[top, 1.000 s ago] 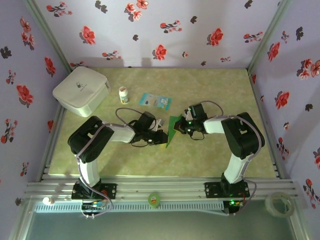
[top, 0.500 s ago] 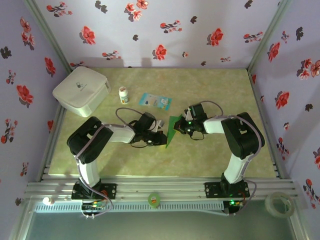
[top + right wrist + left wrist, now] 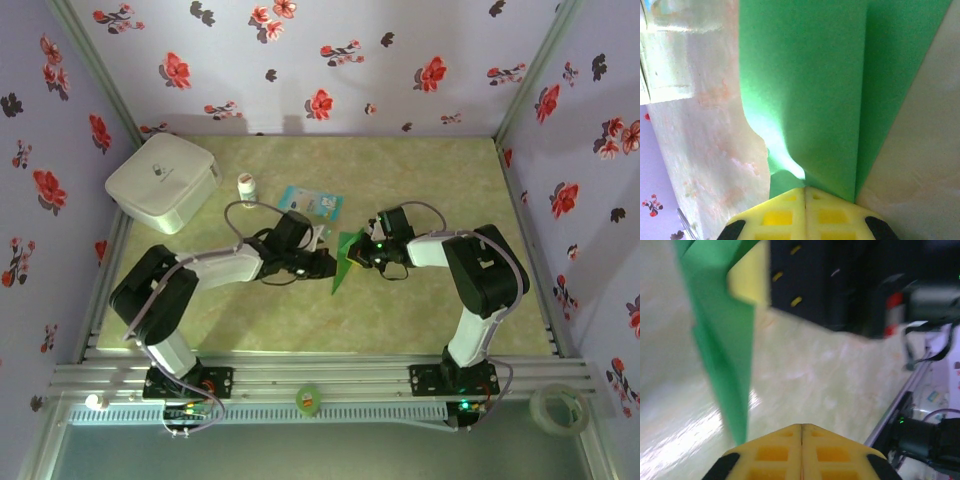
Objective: Fold a paper plane with a square sheet of paper (pick it up from the middle)
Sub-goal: Fold the wing for the fifth time at the center of the table.
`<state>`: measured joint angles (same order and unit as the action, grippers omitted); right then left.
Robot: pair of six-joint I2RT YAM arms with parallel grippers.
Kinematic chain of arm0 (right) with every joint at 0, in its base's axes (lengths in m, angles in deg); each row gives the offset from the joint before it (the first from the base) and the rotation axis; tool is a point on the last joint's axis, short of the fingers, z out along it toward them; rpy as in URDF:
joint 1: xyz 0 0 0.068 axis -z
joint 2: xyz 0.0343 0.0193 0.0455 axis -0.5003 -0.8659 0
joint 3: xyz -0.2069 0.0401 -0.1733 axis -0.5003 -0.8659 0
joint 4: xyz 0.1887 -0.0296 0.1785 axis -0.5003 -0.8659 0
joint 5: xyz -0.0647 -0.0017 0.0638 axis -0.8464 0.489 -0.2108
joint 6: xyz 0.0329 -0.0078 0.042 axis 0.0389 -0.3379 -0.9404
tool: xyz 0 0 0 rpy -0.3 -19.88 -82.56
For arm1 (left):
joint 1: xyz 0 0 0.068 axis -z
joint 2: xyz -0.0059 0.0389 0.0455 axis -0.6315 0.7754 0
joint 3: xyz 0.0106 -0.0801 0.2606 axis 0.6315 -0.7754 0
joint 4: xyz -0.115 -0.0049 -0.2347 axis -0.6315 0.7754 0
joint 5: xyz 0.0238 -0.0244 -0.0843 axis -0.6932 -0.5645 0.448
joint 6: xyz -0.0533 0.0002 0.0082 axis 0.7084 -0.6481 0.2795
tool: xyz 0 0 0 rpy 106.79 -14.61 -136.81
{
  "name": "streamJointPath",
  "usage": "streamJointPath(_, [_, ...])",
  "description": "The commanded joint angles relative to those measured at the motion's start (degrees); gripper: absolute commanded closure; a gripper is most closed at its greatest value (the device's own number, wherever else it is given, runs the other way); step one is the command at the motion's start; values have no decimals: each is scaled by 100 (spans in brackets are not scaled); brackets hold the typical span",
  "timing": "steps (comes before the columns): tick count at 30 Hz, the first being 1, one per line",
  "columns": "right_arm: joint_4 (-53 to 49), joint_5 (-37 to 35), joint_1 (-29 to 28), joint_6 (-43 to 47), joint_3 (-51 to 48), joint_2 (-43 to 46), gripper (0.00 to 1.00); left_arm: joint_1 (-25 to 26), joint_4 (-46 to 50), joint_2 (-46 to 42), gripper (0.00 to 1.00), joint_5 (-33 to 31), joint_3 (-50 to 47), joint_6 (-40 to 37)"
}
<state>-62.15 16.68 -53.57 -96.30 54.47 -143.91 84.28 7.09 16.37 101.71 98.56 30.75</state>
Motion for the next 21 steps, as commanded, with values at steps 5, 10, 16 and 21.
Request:
streamJointPath(5, [-469,-443,-9,29,-17,-207,96,92,-122,920,95,471,799,96])
streamJointPath(10, [-486,-450,-22,32,-17,-200,95,120,-47,1268,95,371,874,65])
streamJointPath(16, [-495,-467,-18,38,-37,-203,95,128,5,1487,95,219,649,-33])
streamJointPath(21, [-521,-502,-18,45,-68,-203,96,146,-25,1390,95,136,239,-66])
